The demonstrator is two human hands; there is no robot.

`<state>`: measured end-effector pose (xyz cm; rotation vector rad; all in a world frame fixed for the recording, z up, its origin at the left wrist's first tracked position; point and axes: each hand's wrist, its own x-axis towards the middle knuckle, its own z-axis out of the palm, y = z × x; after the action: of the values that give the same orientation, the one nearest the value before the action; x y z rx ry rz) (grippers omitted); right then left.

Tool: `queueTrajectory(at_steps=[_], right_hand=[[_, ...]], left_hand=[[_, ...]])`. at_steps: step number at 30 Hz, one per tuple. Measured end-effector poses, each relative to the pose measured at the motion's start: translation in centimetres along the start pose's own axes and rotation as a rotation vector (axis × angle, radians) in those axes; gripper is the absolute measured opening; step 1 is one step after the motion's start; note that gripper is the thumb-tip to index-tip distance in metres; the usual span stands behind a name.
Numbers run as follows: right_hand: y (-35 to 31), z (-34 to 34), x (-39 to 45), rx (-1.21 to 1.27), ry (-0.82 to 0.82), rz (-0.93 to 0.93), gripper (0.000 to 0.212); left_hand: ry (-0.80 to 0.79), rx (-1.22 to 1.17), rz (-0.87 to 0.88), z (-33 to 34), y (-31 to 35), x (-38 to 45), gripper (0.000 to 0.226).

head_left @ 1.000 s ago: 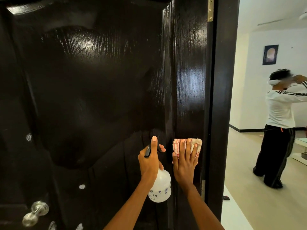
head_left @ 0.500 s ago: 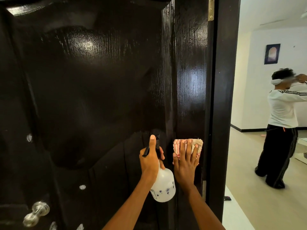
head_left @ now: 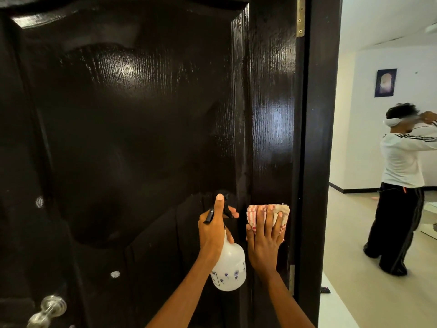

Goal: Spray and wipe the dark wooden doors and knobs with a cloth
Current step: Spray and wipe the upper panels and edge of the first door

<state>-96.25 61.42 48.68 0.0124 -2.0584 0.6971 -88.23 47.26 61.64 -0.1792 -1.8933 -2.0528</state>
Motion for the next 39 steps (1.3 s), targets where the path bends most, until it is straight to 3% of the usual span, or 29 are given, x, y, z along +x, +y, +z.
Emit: queueTrajectory(at_steps=[19,29,33,39], right_hand=[[-0.1,0.0,0.1,0.003,0.007,-0.003,0.066],[-0.1,0.1,0.1,-0.002,0.019,0.001,0.071],[-0.1,0.1,0.1,-0.008,0.029,0.001,0.072],[-0.2,0.1,0.3,-0.009,0.023,0.006,0.072]], left_hand=[[0.035,0.006,-0.026,-0.1,-0.5,0.4,0.060],[-0.004,-0.050,-0.118,-1.1,-0.4,0.3,0.075],[-0.058,-0.053,-0.060,-1.2,-0.6,0.0,0.076],[0.012,-0.041,-0.076,-0.9,-0.5,0.2,0.068]])
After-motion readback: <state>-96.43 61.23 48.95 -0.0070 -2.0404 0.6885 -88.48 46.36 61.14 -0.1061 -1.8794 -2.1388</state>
